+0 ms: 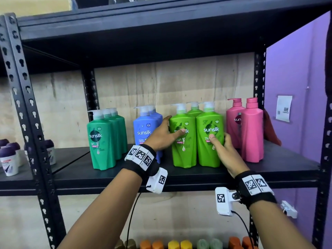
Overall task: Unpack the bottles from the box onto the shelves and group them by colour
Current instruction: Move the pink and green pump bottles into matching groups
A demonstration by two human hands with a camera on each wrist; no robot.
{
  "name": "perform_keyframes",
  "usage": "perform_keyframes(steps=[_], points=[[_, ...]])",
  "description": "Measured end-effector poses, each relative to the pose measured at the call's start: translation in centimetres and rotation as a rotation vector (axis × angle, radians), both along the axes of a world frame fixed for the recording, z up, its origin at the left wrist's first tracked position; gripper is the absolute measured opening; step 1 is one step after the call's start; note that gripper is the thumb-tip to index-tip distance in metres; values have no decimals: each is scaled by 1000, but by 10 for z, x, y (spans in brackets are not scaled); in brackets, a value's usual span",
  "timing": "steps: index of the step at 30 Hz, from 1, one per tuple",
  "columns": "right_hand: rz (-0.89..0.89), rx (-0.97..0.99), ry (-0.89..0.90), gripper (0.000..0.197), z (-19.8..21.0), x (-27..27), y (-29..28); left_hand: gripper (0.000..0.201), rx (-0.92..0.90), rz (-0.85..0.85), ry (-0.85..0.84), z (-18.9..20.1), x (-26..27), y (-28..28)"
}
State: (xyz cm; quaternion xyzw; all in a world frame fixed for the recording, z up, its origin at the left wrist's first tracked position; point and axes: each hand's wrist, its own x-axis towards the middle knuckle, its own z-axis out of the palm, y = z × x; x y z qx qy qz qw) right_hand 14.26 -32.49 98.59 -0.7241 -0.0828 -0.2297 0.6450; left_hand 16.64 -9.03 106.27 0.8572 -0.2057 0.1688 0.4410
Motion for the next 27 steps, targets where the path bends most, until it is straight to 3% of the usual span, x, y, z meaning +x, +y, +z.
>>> perform_keyframes(steps=[4,7,9,17,27], points=[[-12,13,28,73,0,0,0,92,-49,6,12,-3,0,-2],[-29,17,24,49,0,1,-1,91,-70,9,21,0,2,-5],[-40,29,8,44,-1,3,-2,89,-55,22,19,2,5,-10],[-26,87,-9,46,-1,3,-3,82,-67,63,121,9,21,-36],[-47,53,-10,38,-2,-2,-3,93,-22,35,287,21,47,-53]])
